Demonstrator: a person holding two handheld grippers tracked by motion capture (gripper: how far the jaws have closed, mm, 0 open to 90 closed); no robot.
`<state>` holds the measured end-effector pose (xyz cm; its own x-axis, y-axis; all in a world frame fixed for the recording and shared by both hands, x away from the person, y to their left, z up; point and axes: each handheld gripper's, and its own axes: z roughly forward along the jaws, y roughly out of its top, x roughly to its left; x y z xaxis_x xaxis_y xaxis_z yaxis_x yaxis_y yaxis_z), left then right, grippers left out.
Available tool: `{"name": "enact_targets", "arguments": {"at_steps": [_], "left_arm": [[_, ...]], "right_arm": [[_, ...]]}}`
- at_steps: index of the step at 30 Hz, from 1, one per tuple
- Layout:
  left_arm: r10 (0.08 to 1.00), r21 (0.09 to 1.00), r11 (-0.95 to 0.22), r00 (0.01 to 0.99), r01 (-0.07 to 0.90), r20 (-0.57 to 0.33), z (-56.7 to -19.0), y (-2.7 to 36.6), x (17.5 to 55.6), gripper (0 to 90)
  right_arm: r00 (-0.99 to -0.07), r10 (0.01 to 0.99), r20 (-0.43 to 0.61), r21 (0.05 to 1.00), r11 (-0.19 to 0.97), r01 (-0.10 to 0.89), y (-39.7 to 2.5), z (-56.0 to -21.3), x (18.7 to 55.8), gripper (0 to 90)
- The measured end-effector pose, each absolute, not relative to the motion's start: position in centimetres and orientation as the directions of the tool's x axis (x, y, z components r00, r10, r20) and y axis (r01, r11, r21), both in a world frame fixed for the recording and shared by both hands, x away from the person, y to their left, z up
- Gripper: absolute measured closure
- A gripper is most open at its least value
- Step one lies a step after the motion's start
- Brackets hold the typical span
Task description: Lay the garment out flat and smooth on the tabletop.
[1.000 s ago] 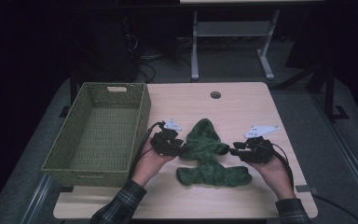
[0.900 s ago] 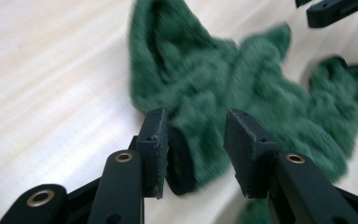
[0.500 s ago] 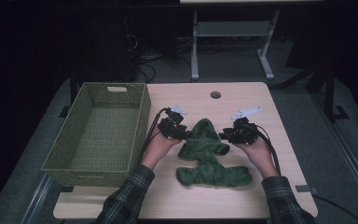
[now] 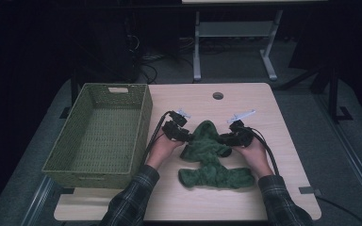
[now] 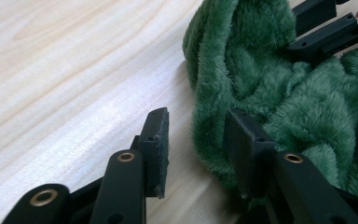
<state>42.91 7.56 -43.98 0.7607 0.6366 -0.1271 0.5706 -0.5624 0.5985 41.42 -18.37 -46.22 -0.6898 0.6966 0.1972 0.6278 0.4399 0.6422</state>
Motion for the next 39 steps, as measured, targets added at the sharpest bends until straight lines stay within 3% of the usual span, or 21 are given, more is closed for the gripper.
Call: {"name": "enact_targets", "arguments": {"at_steps": [4, 7, 9, 25, 32, 36, 39], "left_arm": [[0.626, 0.581, -0.576, 0.767, 0.575, -0.14, -44.4, 7.4, 43.0, 69.7], [0.603, 0.566, -0.604, 0.787, 0.56, -0.135, -44.5, 7.1, 42.9, 83.9], [0.598, 0.566, -0.609, 0.79, 0.555, -0.131, -44.5, 7.0, 42.8, 87.9], [0.634, 0.664, -0.553, 0.771, 0.503, -0.055, -41.7, 6.9, 43.0, 89.8], [0.695, 0.684, -0.537, 0.718, 0.493, 0.027, -42.3, 6.9, 43.7, 90.0], [0.702, 0.693, -0.498, 0.712, 0.522, -0.032, -43.4, 6.9, 44.4, 90.0], [0.695, 0.687, -0.502, 0.718, 0.525, -0.041, -43.9, 6.3, 44.5, 90.0]], "right_arm": [[-0.692, 0.694, 0.199, 0.626, 0.453, 0.635, -18.2, -46.5, 41.4, 77.1], [-0.697, 0.687, 0.205, 0.627, 0.455, 0.632, -18.2, -46.6, 41.4, 82.1], [-0.701, 0.687, 0.193, 0.624, 0.466, 0.628, -18.2, -46.5, 41.2, 84.4], [-0.687, 0.723, 0.071, 0.705, 0.45, 0.548, -20.7, -42.6, 40.4, 86.3], [-0.627, 0.776, 0.066, 0.694, 0.416, 0.587, -23.3, -42.8, 41.1, 87.7], [-0.594, 0.796, 0.118, 0.681, 0.37, 0.631, -24.3, -44.3, 41.7, 87.7], [-0.594, 0.8, 0.078, 0.665, 0.403, 0.629, -23.6, -44.9, 42.0, 87.6]]}}
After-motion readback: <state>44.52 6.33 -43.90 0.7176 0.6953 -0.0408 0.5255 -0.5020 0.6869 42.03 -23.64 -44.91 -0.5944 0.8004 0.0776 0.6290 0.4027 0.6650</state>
